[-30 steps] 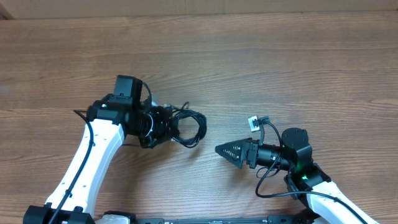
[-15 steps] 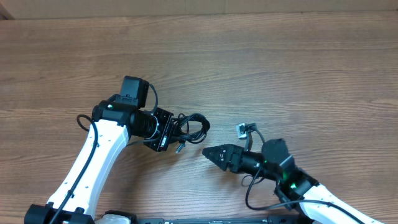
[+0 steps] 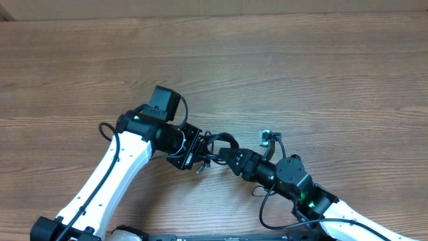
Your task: Untangle cables
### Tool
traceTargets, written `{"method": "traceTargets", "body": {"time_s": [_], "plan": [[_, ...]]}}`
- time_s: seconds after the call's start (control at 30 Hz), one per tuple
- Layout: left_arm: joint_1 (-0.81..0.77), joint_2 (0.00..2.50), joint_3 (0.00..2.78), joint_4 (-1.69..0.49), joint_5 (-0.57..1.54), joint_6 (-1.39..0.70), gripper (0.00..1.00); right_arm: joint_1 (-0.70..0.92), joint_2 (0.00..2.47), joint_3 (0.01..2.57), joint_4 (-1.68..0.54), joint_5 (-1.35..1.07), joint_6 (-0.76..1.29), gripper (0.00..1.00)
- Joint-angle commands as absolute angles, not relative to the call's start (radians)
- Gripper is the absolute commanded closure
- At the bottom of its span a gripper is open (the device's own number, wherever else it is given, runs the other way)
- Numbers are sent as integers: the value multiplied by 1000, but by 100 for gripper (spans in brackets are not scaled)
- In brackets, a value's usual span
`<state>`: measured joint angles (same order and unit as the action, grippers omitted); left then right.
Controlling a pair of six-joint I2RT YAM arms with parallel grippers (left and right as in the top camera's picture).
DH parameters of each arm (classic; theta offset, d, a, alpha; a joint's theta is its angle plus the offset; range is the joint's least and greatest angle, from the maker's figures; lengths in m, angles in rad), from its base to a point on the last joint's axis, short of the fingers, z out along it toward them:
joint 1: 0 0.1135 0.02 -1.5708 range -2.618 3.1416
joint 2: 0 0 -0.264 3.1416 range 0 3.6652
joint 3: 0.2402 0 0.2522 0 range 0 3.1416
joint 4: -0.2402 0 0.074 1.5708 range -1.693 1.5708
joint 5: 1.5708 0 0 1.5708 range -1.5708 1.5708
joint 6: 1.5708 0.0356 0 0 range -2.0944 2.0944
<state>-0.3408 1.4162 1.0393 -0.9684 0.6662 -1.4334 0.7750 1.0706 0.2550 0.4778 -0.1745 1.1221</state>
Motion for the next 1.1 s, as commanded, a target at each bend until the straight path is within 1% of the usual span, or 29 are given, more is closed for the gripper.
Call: {"method": "traceTargets", "body": {"time_s": [0.0, 0.1, 0.17, 0.3, 0.43, 0.73, 0.83, 0.9, 0.97, 1.07], "plan": [[-345, 1419, 1051, -960, 653, -1494, 96, 783, 1064, 263, 484, -184, 1089, 42], [-345, 1419, 1051, -960, 605, -1554, 96, 792, 1063, 263, 530, -249, 1032, 37], [-345, 1419, 1051, -958, 573, -1573, 96, 799, 1063, 263, 520, -272, 1019, 36], [-346, 1419, 1051, -956, 589, -1577, 96, 799, 1064, 263, 486, -265, 1020, 37], [-348, 1419, 1051, -953, 630, -1579, 96, 799, 1064, 263, 444, -217, 1021, 42], [-394, 1419, 1051, -952, 637, -1577, 96, 799, 1068, 263, 440, -152, 1021, 46], [-402, 1419, 1051, -953, 654, -1551, 96, 799, 1068, 263, 417, -107, 1034, 53], [-402, 1419, 1051, -951, 688, -1539, 96, 799, 1068, 263, 360, -63, 1096, 57], [-402, 1419, 1051, -933, 725, -1510, 96, 799, 1068, 263, 306, -30, 1126, 57], [-403, 1419, 1051, -918, 772, -1455, 96, 797, 1068, 263, 298, -20, 1126, 57]]}}
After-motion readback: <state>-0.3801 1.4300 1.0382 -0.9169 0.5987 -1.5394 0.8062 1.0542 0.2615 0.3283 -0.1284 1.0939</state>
